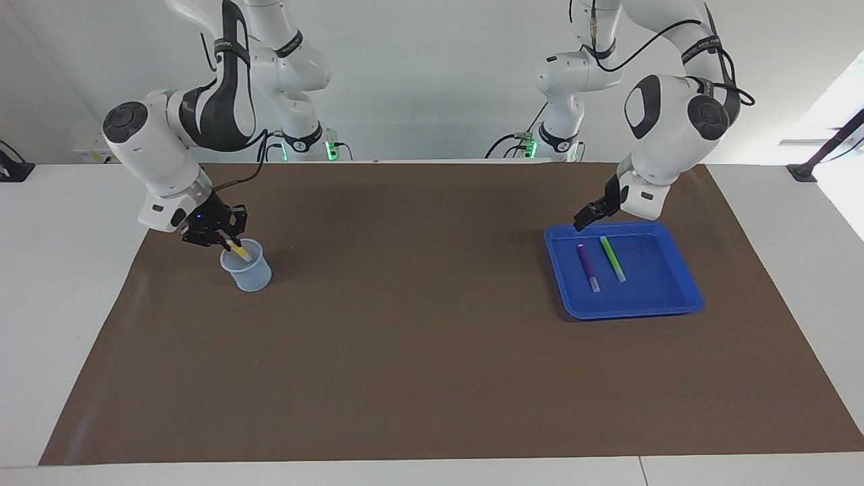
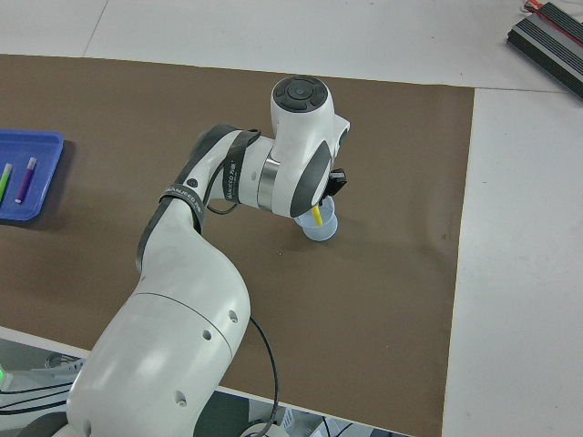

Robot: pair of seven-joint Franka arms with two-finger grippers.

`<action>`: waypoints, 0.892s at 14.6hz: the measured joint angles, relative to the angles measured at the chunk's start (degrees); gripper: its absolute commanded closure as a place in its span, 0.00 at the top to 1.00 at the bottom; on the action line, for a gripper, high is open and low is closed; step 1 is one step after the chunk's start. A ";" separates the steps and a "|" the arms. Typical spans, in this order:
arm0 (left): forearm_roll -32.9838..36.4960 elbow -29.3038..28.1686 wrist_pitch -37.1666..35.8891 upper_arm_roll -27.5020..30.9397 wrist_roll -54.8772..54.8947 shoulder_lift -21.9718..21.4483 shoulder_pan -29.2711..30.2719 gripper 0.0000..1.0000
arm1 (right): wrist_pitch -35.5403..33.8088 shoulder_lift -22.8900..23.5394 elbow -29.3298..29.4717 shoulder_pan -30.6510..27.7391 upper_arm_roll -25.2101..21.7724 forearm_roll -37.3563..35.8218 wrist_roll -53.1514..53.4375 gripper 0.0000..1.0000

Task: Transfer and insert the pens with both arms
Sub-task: 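Grasp the green pen with the left gripper while the right gripper returns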

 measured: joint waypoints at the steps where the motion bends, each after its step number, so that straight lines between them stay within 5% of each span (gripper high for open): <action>1: 2.00 -0.95 2.25 0.03 4.87 0.39 1.25 1.00 | 0.02 -0.16 0.03 0.00 0.02 -0.01 -0.01 1.00; 6: 10.51 -6.82 15.13 0.02 17.18 4.21 3.15 0.97 | -4.23 -0.16 4.89 0.43 0.80 1.74 -0.08 1.00; 9: 11.32 -10.19 22.09 0.02 21.33 6.24 4.86 0.81 | -8.40 -0.06 8.18 2.17 1.29 10.48 1.66 1.00; 13: 11.35 -13.90 28.17 0.00 21.72 7.88 5.23 0.77 | -9.99 -0.04 8.83 5.11 1.83 20.98 14.78 1.00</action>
